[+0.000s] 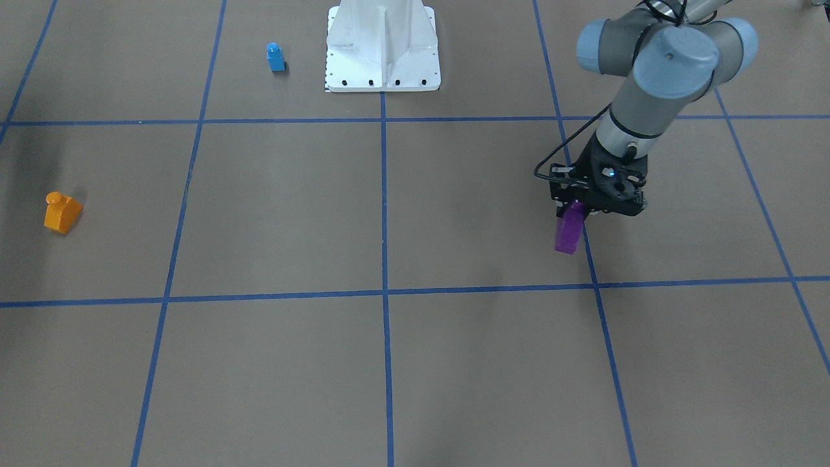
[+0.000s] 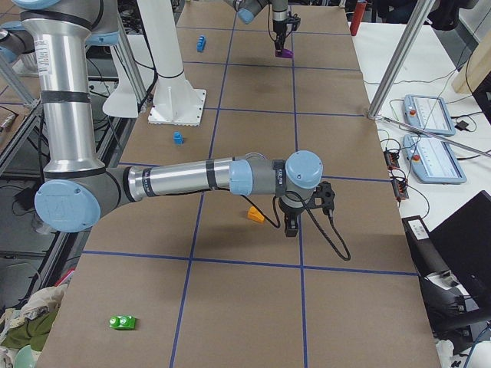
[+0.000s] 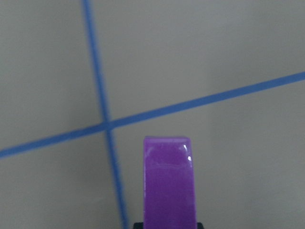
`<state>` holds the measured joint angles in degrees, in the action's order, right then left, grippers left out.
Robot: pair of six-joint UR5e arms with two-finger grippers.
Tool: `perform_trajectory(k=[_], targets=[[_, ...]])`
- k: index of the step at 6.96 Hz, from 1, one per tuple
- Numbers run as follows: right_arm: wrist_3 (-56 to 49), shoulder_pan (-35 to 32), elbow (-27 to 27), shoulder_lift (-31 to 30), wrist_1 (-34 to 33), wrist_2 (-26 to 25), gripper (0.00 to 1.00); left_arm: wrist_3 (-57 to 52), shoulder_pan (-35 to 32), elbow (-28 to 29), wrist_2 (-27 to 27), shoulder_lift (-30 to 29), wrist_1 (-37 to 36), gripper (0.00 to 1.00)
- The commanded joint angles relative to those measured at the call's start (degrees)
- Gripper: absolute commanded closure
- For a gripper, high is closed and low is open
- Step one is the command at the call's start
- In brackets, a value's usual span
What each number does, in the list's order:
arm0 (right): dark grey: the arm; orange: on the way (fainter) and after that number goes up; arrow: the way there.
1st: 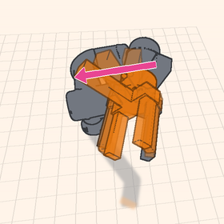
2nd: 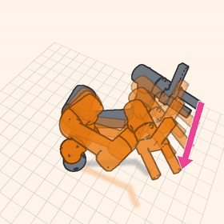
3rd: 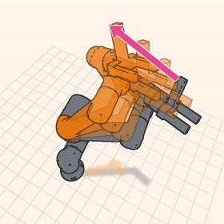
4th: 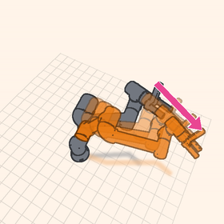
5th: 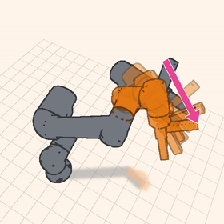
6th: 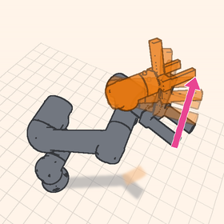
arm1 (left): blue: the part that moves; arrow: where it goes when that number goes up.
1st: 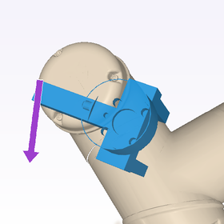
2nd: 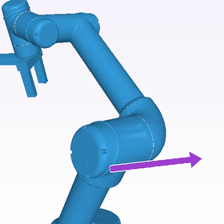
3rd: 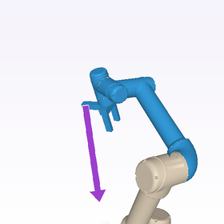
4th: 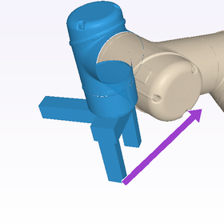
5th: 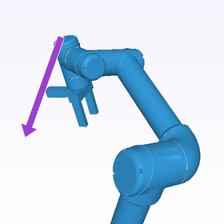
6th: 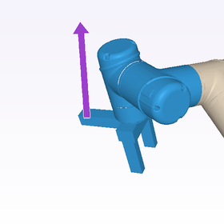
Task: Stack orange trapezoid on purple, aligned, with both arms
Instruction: 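Carry the purple block with the left gripper to the table center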
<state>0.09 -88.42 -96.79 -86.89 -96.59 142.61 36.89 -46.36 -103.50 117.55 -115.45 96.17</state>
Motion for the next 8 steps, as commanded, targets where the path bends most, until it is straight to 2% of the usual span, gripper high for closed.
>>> perform_trajectory(k=[1,2,3,5,8], targets=[[-0.09,0.00,-0.50,-0.21,0.00,0.21,0.00,-5.41,6.43,8.43,-2.22,-14.29,-1.34,1.00],[0.00,0.00,-0.42,-0.13,0.00,0.21,0.00,-7.16,10.29,15.28,-5.89,-20.80,-1.34,1.00],[0.00,0.09,-0.07,0.14,0.00,0.29,0.00,-7.27,11.72,21.87,-6.54,-26.35,-1.25,1.00],[0.00,0.18,0.28,0.49,-0.09,0.21,0.00,-8.23,12.61,32.08,-6.54,-33.66,-1.07,1.00],[0.09,0.18,0.11,0.58,-0.09,0.56,0.00,-8.50,14.10,36.08,-9.69,-33.61,-0.37,1.00]])
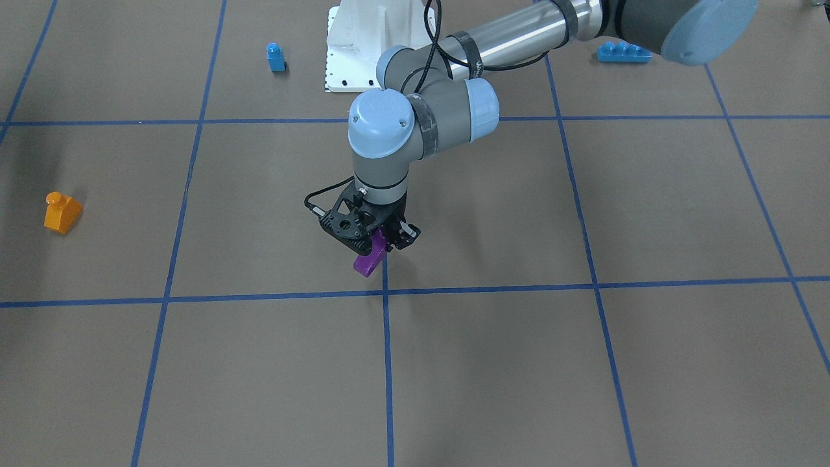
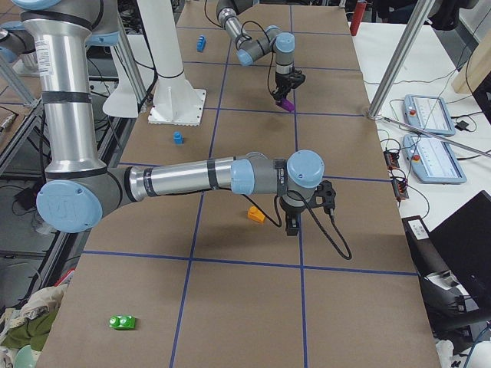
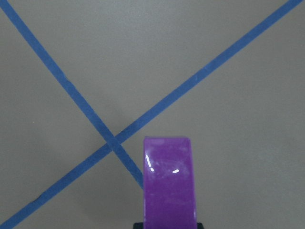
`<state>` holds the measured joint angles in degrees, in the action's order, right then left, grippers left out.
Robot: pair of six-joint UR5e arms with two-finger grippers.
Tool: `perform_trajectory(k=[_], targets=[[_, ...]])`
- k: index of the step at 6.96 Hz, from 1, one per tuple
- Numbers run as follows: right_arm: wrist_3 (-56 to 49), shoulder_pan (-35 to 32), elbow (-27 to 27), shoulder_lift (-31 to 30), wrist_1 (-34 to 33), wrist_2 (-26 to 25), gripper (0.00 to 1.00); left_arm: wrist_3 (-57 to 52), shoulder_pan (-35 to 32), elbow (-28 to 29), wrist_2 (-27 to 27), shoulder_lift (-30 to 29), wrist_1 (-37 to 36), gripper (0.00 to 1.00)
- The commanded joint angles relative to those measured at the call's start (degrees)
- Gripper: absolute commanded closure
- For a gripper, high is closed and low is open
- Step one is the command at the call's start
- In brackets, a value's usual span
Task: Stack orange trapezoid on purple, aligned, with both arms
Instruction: 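Carry the purple block with the left gripper to the table center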
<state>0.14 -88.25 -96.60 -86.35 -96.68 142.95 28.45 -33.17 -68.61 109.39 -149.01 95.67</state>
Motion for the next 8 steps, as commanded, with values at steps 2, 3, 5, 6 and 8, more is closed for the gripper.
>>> perform_trajectory(k=[2,3,5,6,8], targets=[[0.03,0.00,0.01,0.04,0.00,1.28,0.00,0.03,1.79,2.42,-2.07,-0.06,0.31,0.95],[-0.06,0.00,-0.08,0.04,0.08,1.28,0.00,0.12,1.96,3.13,-2.08,0.03,1.18,0.54],[-0.14,0.00,-0.69,0.13,0.09,1.37,0.00,3.00,1.97,2.96,-2.16,0.21,3.99,0.00],[0.90,0.18,-1.39,0.04,0.08,1.11,0.00,5.02,-0.47,2.17,-1.29,-0.23,3.65,0.00],[8.08,6.47,-3.85,-0.48,0.61,-1.95,0.00,4.95,-8.45,0.86,8.42,-0.23,3.30,0.00]])
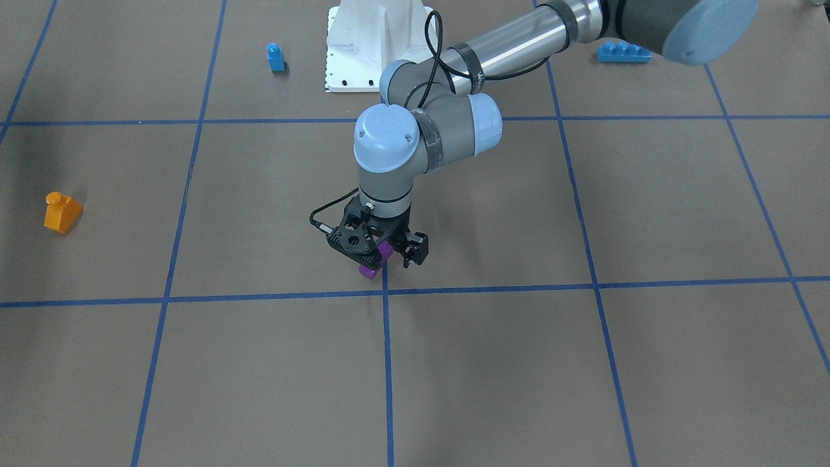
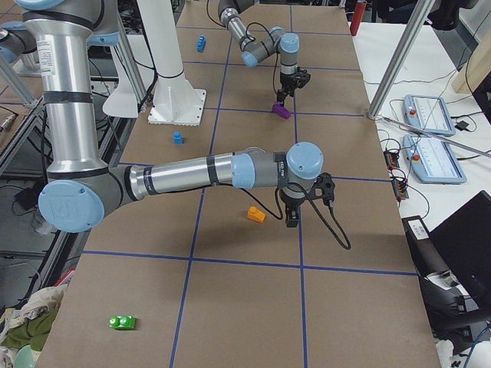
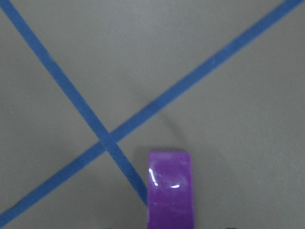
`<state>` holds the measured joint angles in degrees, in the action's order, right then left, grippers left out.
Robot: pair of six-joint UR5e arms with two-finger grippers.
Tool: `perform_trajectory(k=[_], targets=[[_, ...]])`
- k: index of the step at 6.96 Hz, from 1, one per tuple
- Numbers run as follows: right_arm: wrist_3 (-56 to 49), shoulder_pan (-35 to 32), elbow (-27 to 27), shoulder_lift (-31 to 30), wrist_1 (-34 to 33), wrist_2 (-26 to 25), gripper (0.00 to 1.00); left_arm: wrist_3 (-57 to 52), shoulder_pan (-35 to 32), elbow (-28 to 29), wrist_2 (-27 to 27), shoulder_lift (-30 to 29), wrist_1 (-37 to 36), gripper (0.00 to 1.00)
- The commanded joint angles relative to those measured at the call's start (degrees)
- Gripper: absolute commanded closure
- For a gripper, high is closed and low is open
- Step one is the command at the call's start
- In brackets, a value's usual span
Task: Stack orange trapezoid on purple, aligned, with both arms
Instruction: 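Release the purple block and withdraw left arm while right gripper reaches orange block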
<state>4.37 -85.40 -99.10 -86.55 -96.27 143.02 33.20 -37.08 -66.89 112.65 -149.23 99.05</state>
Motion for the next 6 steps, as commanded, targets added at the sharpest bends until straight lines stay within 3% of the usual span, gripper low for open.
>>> perform_trajectory(k=[1,2,4,5,6], targets=[[11.72,7.49,-2.49,-0.19,1.25,-5.35,0.00,0.03,-8.58,-2.27,8.60,0.25,-0.87,0.00],[22.85,11.88,-2.94,-1.76,6.65,-7.39,0.00,-0.32,-11.76,-5.06,11.07,0.78,-2.71,0.00],[40.99,20.85,-1.37,-10.26,28.84,-13.89,0.00,-3.38,-16.25,-14.54,12.85,7.69,-8.68,0.00],[49.86,25.15,0.12,-10.65,33.47,-15.13,0.00,-4.88,-17.66,-18.15,12.94,11.38,-8.88,0.00],[51.68,27.45,1.09,-10.65,35.25,-16.97,0.00,-5.68,-18.63,-19.93,12.94,13.24,-9.05,0.00]])
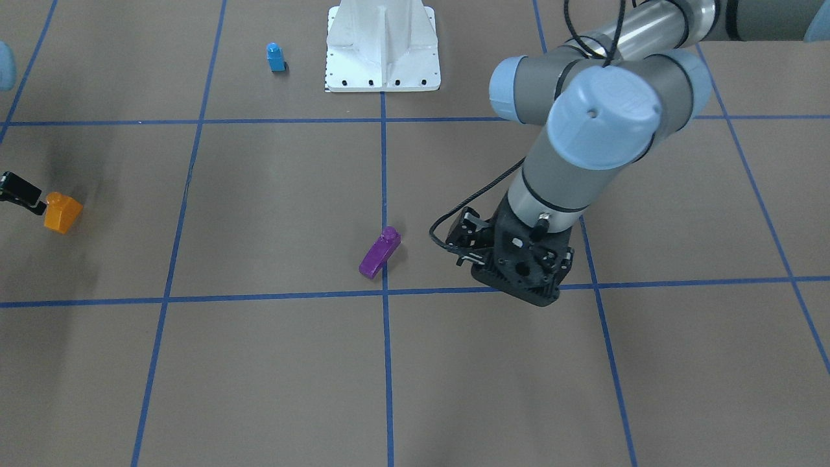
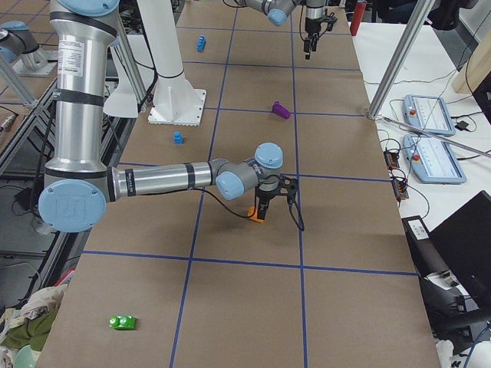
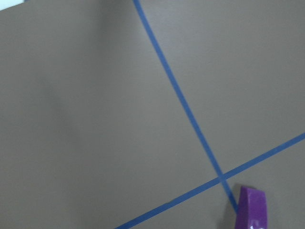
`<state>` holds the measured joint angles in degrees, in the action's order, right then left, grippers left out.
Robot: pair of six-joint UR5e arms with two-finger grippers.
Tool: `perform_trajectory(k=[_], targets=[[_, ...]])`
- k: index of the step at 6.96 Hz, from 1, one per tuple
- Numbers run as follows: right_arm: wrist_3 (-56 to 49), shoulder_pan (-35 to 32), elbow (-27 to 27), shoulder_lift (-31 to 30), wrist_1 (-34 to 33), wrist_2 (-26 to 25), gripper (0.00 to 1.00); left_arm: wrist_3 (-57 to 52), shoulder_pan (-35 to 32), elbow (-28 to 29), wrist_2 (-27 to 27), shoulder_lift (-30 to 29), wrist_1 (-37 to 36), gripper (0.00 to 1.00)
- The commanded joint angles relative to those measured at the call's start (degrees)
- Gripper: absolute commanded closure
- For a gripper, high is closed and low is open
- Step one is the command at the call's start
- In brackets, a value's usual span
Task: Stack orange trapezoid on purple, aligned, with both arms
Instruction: 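Release the purple block and withdraw left arm while right gripper reaches orange block, then grasp the orange trapezoid block with the right gripper and lift it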
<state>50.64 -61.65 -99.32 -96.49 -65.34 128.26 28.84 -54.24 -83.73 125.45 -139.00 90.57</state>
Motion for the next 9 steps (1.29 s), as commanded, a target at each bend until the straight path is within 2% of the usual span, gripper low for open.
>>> perform_trajectory(k=[1,3,6,7,8,9], targets=[[5.35,4.34,2.80,-0.20,4.35,-2.13,0.00,-1.33,-2.01,-3.54,0.14,3.64,-0.57,0.00],[5.35,5.22,4.83,0.16,4.35,-2.05,0.00,-1.33,-2.01,-5.12,0.14,5.05,-0.57,0.00],[5.52,5.75,4.83,0.42,4.35,-0.82,0.02,-1.33,-2.01,-5.83,0.14,6.02,-0.57,0.00],[5.52,5.75,4.83,0.34,4.35,-0.38,0.13,-1.33,-1.93,-5.83,0.14,6.11,-0.57,0.00],[5.61,5.84,4.83,0.34,4.35,0.06,0.17,-1.33,-1.84,-5.92,0.14,6.11,-0.57,0.00],[5.61,6.01,4.92,0.34,4.26,0.24,0.28,-1.33,-1.93,-5.92,0.14,6.11,-0.57,0.00]])
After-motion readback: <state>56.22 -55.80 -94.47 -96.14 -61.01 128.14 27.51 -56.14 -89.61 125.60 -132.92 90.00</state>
